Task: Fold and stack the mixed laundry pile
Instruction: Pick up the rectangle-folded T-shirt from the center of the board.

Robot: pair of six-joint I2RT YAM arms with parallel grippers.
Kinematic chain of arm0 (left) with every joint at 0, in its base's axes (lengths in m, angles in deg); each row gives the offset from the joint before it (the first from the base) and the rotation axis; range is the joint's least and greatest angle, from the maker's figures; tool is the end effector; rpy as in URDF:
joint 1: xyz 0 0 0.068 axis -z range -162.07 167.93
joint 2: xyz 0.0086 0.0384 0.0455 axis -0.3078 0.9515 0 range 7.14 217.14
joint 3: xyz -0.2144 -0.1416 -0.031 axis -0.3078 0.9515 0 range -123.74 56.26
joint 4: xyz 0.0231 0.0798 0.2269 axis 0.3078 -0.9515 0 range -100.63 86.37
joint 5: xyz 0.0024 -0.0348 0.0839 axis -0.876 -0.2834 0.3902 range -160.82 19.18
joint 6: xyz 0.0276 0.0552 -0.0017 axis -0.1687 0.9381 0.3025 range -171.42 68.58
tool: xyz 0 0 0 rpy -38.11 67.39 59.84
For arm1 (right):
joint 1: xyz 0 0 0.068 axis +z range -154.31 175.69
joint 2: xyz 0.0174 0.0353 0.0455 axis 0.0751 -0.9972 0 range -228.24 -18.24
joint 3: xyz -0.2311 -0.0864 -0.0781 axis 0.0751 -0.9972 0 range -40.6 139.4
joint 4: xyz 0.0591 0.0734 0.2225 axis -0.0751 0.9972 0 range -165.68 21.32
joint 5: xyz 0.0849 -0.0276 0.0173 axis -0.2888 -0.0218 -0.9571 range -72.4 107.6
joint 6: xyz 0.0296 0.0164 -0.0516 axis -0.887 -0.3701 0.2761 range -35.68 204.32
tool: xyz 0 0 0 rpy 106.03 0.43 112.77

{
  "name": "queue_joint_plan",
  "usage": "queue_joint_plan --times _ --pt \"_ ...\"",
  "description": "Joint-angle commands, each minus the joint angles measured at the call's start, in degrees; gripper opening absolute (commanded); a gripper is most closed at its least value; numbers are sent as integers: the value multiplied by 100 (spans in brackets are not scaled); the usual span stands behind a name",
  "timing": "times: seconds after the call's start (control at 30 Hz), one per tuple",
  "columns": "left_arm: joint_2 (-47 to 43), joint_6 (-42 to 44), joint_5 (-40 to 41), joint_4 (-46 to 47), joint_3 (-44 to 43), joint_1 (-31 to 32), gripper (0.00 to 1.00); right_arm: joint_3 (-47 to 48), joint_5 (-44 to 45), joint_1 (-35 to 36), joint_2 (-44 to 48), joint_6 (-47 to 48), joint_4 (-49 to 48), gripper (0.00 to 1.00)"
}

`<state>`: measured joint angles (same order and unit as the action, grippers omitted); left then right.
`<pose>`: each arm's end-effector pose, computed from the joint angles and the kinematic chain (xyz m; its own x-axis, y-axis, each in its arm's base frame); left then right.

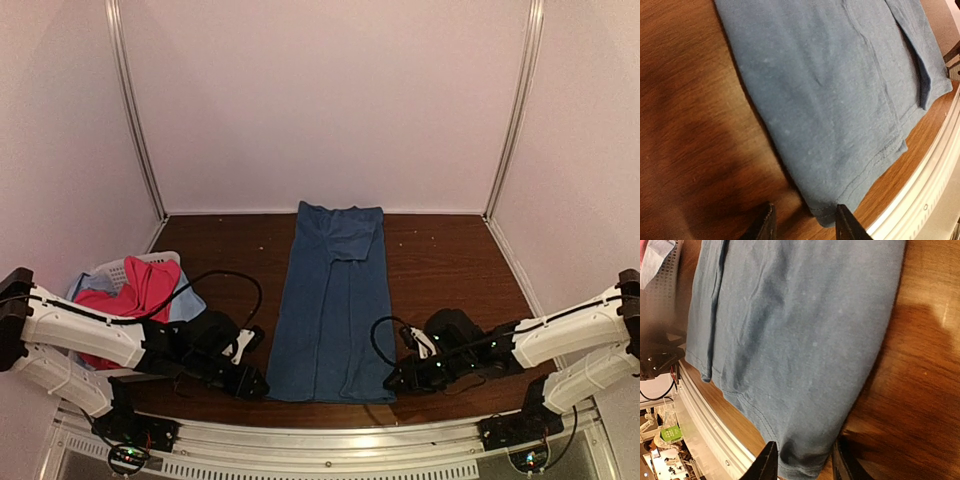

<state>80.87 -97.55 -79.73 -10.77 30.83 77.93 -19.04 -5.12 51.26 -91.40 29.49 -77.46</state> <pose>0.0997 -0.1870 0.1271 -0.9338 0.1931 -0.3012 0.3266 0.8037 -0.4974 0.1034 0.1827 0.1248 -0.9859 -0.1046 -0.1304 -0.1662 0.6971 0.6974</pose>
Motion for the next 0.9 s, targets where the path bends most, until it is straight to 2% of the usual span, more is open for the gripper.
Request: queue_joint_plan --times 0.0,0.23,0.33,0.5,0.53,0.7,0.87 --pt "220 -106 -139 530 60 28 41 -100 147 164 -261 -237 -492 38" --pt "452 -99 -321 678 47 111 36 -65 138 258 -511 -281 -657 34" --pt "413 -60 -374 680 33 282 25 -73 136 327 -459 -300 -586 26" --pt "332 25 -226 367 -171 875 2 -153 172 678 -216 -341 -524 4" --pt "310 -3 -216 346 -182 998 0 -197 167 780 -144 -404 -539 0" --pt "-195 -405 -184 247 56 1456 0 -458 308 1309 576 -956 -282 0" --pt "-1082 -353 -14 -293 98 1498 0 -346 593 1439 1394 -909 561 0"
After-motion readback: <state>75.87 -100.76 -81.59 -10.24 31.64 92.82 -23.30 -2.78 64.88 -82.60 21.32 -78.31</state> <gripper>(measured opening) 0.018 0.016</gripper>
